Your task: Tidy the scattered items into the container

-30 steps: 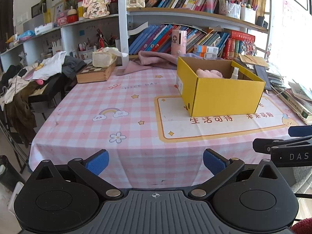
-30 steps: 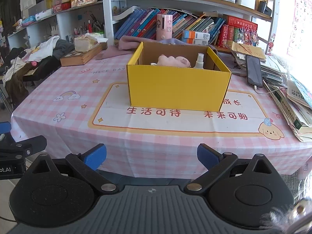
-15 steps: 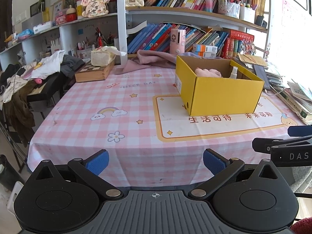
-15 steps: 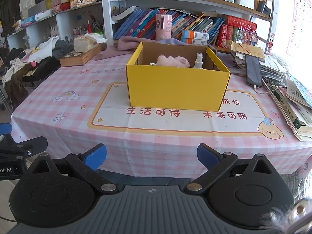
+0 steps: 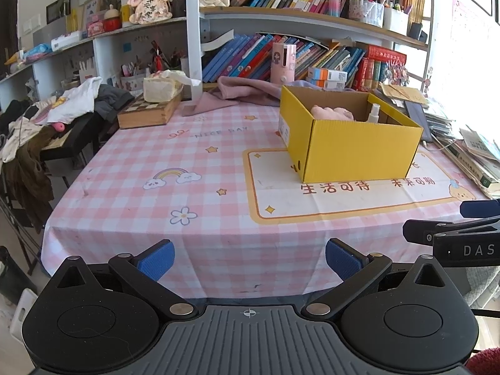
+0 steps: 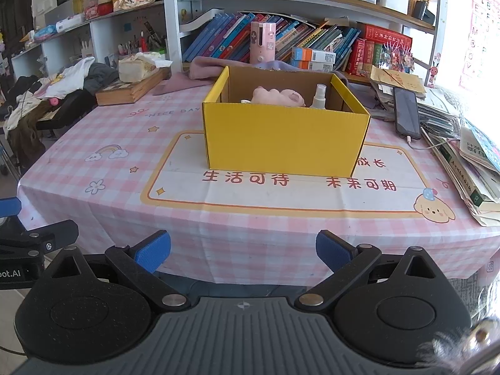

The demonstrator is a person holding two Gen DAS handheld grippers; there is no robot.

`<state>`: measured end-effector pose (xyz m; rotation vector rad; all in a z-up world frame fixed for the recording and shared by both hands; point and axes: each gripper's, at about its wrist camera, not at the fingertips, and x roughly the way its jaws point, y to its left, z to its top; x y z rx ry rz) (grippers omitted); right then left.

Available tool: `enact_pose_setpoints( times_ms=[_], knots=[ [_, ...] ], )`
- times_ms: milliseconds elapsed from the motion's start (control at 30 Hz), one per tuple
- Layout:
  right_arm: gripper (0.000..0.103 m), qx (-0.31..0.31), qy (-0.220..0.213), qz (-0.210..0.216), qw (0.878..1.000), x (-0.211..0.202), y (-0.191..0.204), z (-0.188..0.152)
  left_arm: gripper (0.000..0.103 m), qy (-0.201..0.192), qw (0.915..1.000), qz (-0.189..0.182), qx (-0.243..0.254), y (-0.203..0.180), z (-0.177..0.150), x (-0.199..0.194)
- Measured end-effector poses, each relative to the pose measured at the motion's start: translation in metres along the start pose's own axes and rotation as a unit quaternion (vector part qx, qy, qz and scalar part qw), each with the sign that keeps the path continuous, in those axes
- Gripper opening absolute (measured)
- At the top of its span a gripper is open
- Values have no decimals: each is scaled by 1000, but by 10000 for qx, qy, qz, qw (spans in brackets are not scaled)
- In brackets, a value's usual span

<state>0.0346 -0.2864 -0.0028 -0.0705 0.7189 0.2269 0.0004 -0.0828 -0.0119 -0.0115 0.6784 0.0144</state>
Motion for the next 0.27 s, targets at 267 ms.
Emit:
enact_pose_setpoints(
  times_ms=[267],
  knots=[
    [100,-14,50,6,10000,3,1,1,103,18,10000,-18,-67,3,0,3]
  ],
)
